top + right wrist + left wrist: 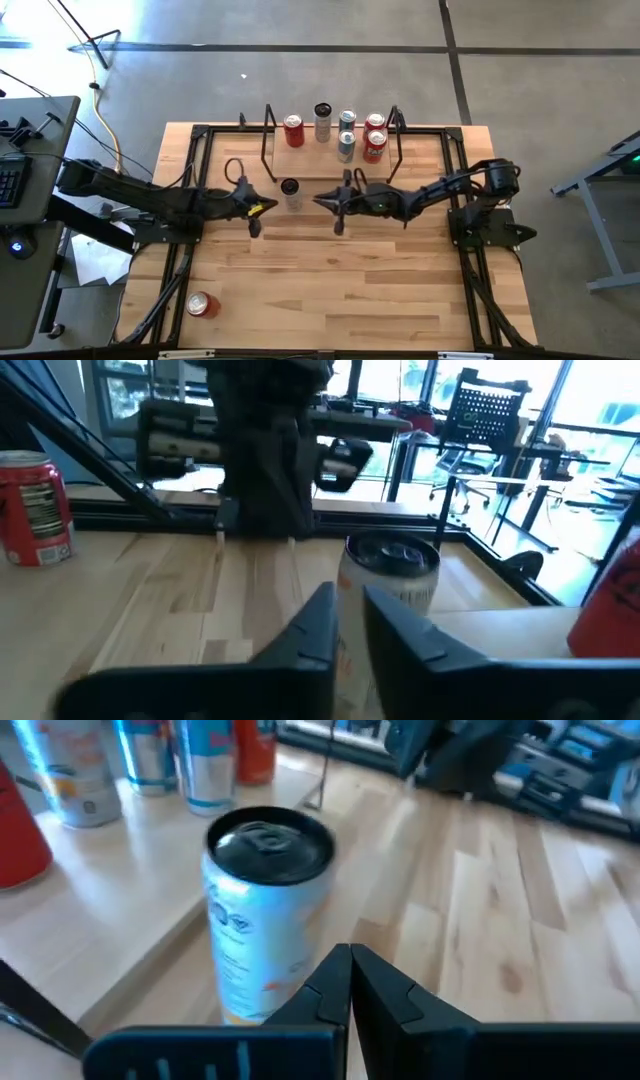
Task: Place canned beverage on shelf
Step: Put the white yellow soda can on the shelf aligned with the other white yellow soda can, then put the red black soda can on the shelf aligned with the other red black soda can
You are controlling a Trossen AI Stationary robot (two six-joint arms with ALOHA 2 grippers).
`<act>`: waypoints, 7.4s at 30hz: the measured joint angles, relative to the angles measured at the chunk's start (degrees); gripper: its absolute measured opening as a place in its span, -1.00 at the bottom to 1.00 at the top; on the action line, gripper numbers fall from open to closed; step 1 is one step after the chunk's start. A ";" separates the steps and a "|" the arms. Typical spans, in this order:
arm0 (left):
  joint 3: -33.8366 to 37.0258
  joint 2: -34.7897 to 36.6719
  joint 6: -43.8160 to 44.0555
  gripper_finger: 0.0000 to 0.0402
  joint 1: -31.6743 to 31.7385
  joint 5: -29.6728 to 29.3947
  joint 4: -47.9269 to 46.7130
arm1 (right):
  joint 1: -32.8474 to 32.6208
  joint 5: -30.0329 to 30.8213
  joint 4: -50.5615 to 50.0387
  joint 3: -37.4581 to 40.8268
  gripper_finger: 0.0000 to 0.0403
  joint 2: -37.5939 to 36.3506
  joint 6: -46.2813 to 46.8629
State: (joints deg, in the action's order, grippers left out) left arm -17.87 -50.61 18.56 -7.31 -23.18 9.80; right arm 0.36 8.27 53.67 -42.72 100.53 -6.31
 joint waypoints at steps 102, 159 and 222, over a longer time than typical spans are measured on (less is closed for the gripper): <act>15.35 -0.22 -3.72 -0.99 0.04 -2.90 26.03 | 29.53 -31.01 -31.74 -23.65 0.16 1.13 -13.13; 15.31 -0.23 -4.24 -0.99 0.04 -2.88 24.81 | 25.85 -10.22 -48.53 -30.34 -0.94 -2.86 -13.62; 15.37 -0.22 -7.24 -0.99 -0.24 -2.61 18.66 | 17.92 -24.23 -95.06 -84.55 -1.00 22.99 -23.38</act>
State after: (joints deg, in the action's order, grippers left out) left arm -2.50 -50.83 11.31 -7.55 -25.80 28.46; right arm 18.29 -15.95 -41.38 -127.27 123.52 -29.69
